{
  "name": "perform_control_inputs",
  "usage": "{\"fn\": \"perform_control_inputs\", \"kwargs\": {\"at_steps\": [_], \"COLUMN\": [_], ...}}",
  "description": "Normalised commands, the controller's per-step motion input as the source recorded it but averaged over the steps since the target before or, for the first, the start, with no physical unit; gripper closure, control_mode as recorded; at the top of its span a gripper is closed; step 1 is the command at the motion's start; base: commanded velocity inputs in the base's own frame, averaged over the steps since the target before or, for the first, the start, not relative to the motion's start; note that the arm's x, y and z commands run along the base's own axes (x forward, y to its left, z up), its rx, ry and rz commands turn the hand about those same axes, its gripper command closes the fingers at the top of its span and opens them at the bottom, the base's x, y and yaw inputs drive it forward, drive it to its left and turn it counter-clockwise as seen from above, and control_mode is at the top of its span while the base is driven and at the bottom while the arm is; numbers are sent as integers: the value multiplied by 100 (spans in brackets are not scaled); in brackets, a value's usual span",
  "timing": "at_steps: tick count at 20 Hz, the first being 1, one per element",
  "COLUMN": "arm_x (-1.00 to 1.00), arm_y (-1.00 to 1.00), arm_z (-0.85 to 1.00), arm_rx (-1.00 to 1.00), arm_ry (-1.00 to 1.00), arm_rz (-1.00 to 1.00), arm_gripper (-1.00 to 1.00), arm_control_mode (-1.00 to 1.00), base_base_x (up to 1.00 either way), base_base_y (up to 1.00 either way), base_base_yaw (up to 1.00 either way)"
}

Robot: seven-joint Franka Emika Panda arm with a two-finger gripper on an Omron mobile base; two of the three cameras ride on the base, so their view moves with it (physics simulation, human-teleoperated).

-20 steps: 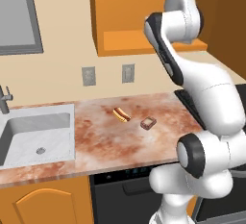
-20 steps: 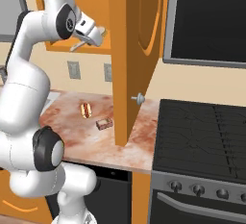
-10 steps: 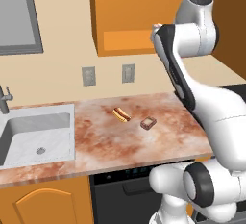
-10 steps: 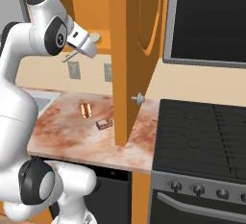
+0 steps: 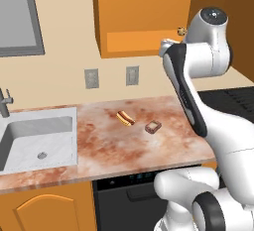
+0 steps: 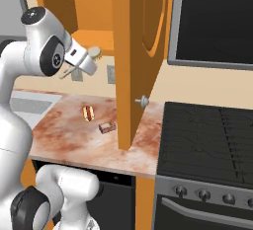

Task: Pick the bar soap and dish brush from the cabinet and place them on the counter.

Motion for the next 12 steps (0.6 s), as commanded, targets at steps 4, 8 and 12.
{"fn": "perform_control_inputs", "kwargs": {"at_steps": [4,8,12], "arm_x": [-20,-15,-9], "arm_y": [0,0,-1], "arm_z": [-31,-42,-43], "arm_rx": [3,1,1], "arm_ry": [-2,0,0], "arm_rz": [-4,-4,-5], "arm_gripper": [100,100,100], "arm_control_mode": [-100,-100,-100], "base_base_x": [0,0,0], "base_base_y": [0,0,0], "base_base_yaw": [0,0,0]}}
